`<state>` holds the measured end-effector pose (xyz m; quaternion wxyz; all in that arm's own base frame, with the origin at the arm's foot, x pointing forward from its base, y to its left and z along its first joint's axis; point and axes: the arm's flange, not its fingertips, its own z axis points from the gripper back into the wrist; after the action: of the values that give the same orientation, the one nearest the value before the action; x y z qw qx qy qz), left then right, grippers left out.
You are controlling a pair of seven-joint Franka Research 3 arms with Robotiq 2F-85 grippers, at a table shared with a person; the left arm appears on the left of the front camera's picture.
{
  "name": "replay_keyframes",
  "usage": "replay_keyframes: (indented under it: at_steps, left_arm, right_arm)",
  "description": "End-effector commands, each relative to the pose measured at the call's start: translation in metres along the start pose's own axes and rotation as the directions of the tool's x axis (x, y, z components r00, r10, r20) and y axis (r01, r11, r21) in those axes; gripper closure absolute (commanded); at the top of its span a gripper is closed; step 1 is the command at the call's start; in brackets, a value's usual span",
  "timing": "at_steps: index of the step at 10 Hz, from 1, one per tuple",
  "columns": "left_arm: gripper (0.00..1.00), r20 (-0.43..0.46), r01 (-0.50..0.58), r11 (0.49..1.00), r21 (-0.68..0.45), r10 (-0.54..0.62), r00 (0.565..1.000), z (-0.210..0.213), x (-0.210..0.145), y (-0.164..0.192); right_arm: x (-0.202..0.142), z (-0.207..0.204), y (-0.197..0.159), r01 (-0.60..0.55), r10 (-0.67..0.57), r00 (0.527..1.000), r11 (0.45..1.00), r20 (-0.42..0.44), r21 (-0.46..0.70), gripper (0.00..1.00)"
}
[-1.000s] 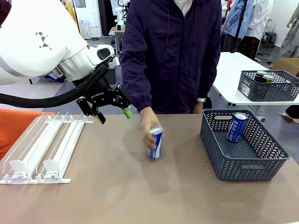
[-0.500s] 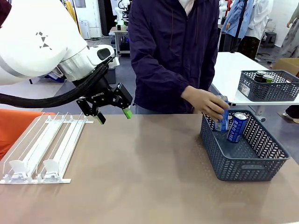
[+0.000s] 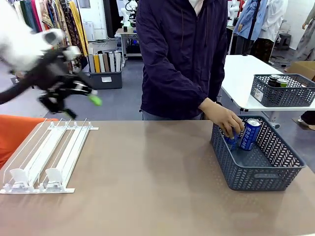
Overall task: Retrieve and store the cans from the dispenser.
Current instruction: Pick up one can from the Automatic Can Dispenser and place it in the middle of the table.
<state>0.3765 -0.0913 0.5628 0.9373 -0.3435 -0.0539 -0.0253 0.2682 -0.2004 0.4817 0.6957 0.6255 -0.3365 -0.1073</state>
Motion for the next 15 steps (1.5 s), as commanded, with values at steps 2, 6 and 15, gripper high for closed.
replay_keyframes:
  at_steps: [2,6,15]
  left_arm:
    - [0.00,-0.018,-0.160,0.850,-0.501,0.175,0.984,0.036,-0.024,0.138]
    - [0.00,-0.063,-0.264,0.744,-0.613,0.287,0.956,0.007,-0.028,0.197]
    - [0.00,-0.006,-0.191,0.736,-0.649,0.245,0.969,0.032,-0.053,0.205]
  right_arm:
    - [0.003,-0.002,0.005,-0.005,0.004,1.000,1.000,0.020,0.024,0.00]
    - [0.003,-0.002,0.005,-0.005,0.004,1.000,1.000,0.020,0.024,0.00]
    - [0.003,-0.002,0.005,-0.005,0.004,1.000,1.000,0.020,0.024,0.00]
